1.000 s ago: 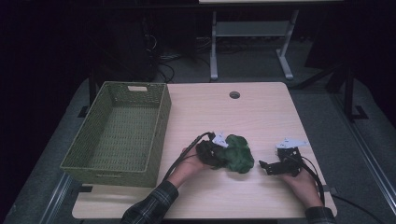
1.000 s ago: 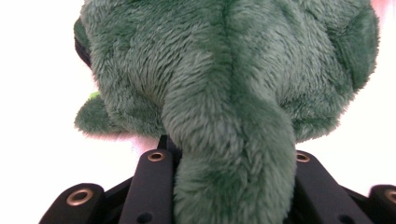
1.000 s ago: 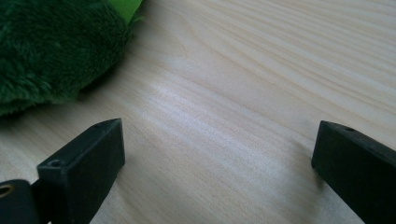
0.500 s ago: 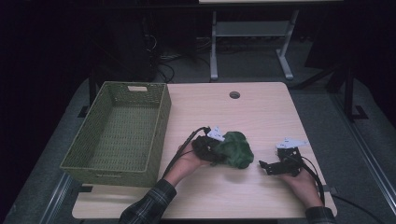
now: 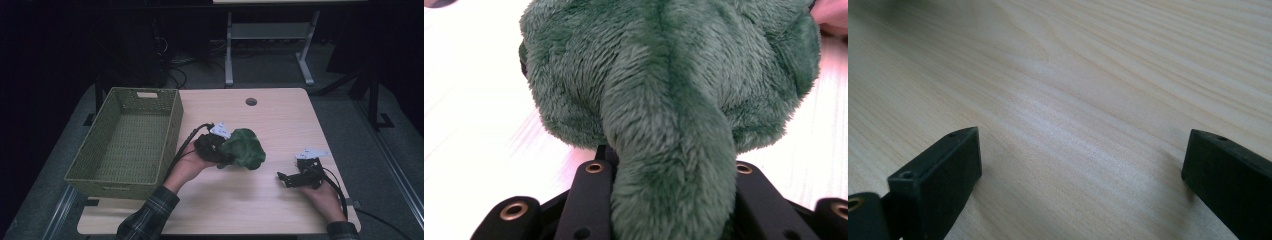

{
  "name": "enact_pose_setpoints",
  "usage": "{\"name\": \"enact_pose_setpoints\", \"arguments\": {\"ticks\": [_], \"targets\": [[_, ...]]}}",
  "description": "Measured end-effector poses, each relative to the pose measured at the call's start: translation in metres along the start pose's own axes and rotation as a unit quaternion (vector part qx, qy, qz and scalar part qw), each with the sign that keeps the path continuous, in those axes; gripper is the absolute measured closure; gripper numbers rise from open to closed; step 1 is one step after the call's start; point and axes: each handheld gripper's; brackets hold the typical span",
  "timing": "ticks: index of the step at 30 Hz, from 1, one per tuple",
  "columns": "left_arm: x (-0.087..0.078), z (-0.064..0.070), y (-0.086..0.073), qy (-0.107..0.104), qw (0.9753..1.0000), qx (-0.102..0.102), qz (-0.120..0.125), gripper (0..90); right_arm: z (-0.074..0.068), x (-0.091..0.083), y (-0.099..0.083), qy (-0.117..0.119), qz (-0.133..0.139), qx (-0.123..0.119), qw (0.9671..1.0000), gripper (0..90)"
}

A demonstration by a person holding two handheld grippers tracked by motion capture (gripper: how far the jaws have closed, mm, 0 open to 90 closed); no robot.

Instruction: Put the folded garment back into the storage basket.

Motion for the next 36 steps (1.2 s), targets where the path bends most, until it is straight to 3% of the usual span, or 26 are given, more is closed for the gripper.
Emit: {"name": "enact_pose_setpoints", "arguments": {"ticks": [18, 36], "targets": [[-0.071, -0.021, -0.004, 0.053, 0.9985, -0.012, 0.001, 68.3, 0.0, 0.0, 0.0, 0.0, 0.0, 0.0, 1.0, 2.3], [-0.131, -0.045, -0.03, 0.11, 0.9928, -0.047, 0.011, 68.3, 0.0, 0.0, 0.0, 0.0, 0.0, 0.001, 1.0, 2.3]]}}
Point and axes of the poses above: each handheld gripper's, and its own axes: x roughly forward along the jaws, y roughly out of its top, z roughly to its right, and after that the axes turned 4 degrees about y, right-handed
